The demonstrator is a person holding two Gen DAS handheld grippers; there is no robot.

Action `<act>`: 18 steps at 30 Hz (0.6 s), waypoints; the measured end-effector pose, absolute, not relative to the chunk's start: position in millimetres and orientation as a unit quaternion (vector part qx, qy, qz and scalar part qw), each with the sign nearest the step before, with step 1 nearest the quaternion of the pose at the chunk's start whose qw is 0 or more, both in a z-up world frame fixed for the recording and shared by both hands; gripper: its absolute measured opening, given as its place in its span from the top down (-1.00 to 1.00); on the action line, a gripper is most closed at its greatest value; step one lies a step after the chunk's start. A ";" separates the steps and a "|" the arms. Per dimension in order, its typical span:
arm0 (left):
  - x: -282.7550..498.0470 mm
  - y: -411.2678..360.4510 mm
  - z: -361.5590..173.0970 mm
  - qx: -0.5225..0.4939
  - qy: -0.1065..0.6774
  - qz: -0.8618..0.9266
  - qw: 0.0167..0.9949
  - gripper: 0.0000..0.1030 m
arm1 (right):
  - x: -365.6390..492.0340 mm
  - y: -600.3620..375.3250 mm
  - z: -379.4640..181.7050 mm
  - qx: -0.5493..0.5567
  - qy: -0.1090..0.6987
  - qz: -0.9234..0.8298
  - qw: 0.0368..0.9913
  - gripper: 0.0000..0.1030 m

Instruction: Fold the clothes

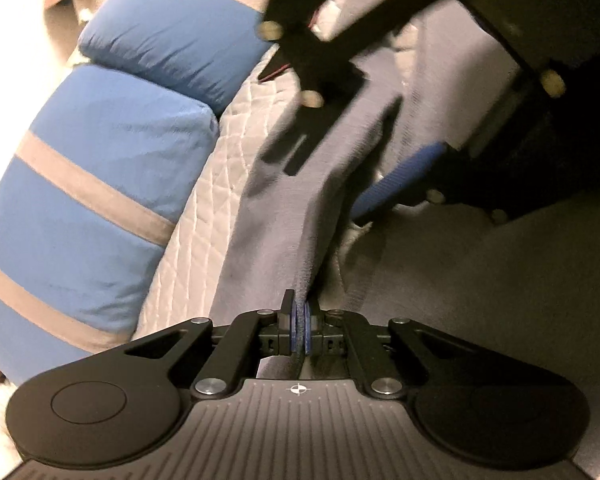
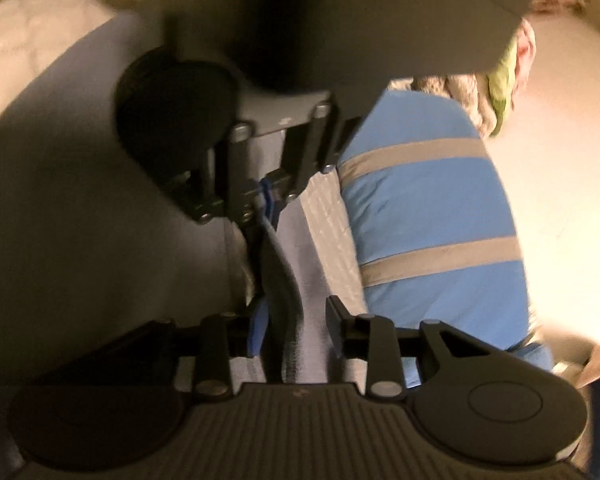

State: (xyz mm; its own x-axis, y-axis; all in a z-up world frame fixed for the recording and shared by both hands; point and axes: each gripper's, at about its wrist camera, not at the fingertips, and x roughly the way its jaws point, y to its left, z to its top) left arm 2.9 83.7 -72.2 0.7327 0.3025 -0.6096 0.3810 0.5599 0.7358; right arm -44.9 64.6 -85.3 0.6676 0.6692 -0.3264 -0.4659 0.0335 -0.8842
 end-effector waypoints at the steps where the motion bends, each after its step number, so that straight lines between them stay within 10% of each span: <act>1: 3.8 85.0 -68.9 0.459 0.367 -0.024 0.809 0.93 | -46.0 64.8 -87.0 -0.575 -0.094 0.394 0.711 0.06; 18: -10.9 102.9 -76.5 0.512 0.372 0.000 0.774 0.87 | -32.6 66.8 -85.7 -0.579 -0.026 0.410 0.704 0.91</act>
